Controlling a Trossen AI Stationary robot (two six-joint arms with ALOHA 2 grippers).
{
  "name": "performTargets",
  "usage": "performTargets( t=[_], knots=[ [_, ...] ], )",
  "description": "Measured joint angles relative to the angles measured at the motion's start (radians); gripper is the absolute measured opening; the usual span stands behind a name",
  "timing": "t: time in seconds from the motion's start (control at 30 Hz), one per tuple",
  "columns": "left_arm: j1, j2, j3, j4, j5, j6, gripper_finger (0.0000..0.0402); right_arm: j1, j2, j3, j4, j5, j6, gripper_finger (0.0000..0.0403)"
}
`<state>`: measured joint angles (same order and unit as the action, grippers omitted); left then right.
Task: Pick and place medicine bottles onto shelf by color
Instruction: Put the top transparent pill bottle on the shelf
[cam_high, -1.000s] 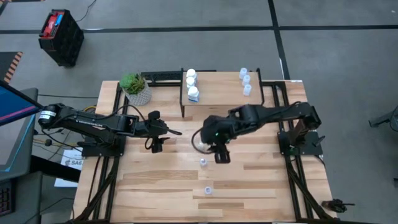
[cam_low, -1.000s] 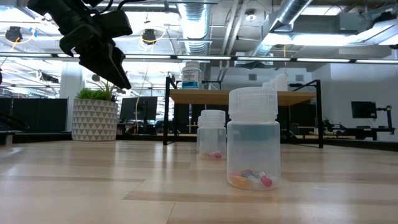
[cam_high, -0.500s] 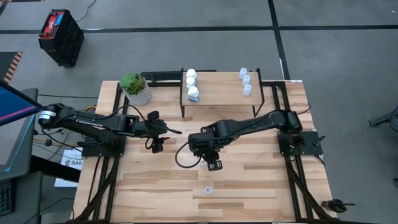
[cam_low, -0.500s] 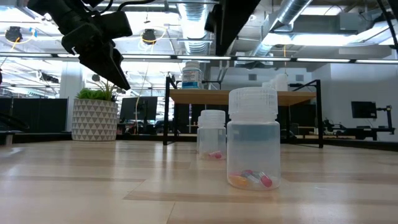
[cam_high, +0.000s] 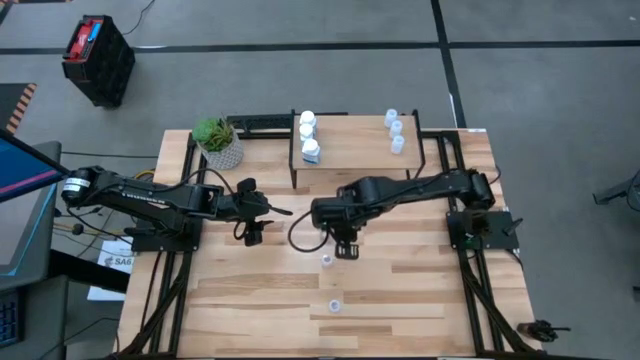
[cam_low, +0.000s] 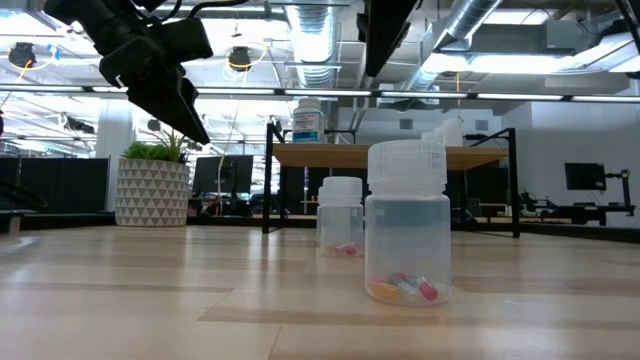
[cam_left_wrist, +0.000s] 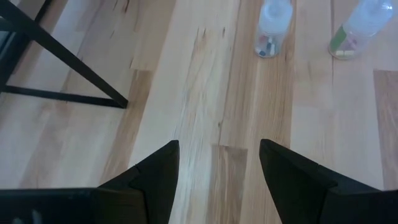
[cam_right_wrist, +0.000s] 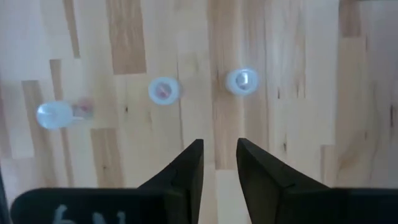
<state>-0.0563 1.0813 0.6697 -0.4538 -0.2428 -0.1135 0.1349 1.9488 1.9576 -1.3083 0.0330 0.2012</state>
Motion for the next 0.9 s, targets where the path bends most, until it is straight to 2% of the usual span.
performTargets(
  t=[0.43,0.6,0.77,0.9],
  knots=[
    [0.0,0.0,0.0,-0.001,0.0,-0.013,0.021,0.007,0.041,-0.001,0.033,-0.003,0.014,0.0118],
    [0.0,0.0,0.0,-0.002,0.0,-0.014,0.021,0.03,0.064,-0.001,0.066,0.006,0.181,0.0118],
    [0.0,0.0,0.0,-0.003,0.0,-0.014,0.021,0.094,0.088,-0.001,0.049,0.146,0.392,0.0118],
    [0.0,0.0,0.0,-0.003,0.0,-0.014,0.021,0.172,0.102,0.001,0.023,0.269,0.49,0.0118]
  ],
)
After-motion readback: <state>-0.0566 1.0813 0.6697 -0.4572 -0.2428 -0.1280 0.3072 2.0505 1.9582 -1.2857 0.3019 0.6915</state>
